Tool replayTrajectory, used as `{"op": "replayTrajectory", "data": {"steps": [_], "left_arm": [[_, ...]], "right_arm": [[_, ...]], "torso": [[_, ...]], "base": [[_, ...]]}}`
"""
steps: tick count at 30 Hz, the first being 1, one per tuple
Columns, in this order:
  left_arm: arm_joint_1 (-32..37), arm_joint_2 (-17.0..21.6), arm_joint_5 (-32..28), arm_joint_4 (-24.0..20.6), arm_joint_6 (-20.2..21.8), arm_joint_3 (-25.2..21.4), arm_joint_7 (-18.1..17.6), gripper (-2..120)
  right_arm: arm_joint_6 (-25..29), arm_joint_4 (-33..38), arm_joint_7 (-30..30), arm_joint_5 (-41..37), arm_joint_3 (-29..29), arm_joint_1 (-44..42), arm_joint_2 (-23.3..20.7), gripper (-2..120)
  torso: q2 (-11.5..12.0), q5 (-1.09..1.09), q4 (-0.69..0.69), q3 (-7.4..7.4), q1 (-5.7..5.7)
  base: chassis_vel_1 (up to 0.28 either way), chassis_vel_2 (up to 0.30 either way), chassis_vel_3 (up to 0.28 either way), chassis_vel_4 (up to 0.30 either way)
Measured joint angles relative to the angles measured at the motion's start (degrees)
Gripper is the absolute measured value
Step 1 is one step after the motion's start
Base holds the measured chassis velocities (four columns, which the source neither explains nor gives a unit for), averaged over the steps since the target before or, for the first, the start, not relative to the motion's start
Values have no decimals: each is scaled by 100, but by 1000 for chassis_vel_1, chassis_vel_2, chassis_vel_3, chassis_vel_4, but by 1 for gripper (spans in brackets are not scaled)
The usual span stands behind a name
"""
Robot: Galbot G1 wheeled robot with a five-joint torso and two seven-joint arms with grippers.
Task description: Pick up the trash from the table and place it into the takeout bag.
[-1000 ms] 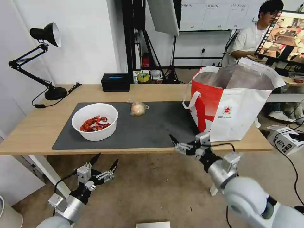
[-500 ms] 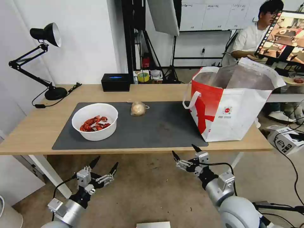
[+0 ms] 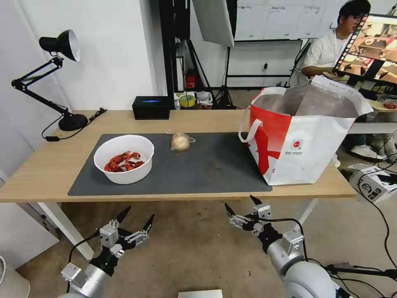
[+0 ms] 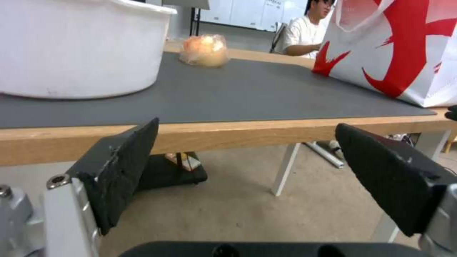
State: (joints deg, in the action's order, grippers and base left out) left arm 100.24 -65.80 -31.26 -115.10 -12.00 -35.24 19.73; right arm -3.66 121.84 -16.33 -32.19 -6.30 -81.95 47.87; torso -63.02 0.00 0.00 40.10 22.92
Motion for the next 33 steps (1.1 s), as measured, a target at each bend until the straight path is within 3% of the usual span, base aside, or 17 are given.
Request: {"op": "replayTrajectory", "data": {"steps": [16, 21, 23, 26, 28, 33], "left_arm": [[-97, -17, 3, 111, -12, 79, 4, 100], [-103, -18, 2, 124, -12, 99, -3, 100], [-103, -18, 2, 124, -12, 99, -3, 100], [-68, -9, -2, 120, -12, 79, -10, 100], [-68, -9, -2, 120, -12, 79, -10, 100], [-97, -8, -26, 143, -11, 64, -26, 100]], "right_arm": [[-21, -263, 0, 65, 405, 557, 44, 100], [-23, -608, 138, -325, 897, 1574, 144, 100], [-23, -608, 138, -325, 897, 1574, 144, 100], [-99, -1104, 178, -594, 1510, 2830, 336, 100], [-99, -1104, 178, -594, 1510, 2830, 336, 100], [-159, -1936, 178, -1073, 2221, 4243, 709, 100]], "torso": [[0, 0, -1, 0, 0], [0, 0, -1, 1, 0], [0, 0, -1, 1, 0], [0, 0, 0, 1, 0], [0, 0, 0, 1, 0], [0, -2, 0, 1, 1]], "base": [[0, 0, 0, 0], [0, 0, 0, 0], [0, 0, 0, 0], [0, 0, 0, 0], [0, 0, 0, 0], [0, 0, 0, 0]]}}
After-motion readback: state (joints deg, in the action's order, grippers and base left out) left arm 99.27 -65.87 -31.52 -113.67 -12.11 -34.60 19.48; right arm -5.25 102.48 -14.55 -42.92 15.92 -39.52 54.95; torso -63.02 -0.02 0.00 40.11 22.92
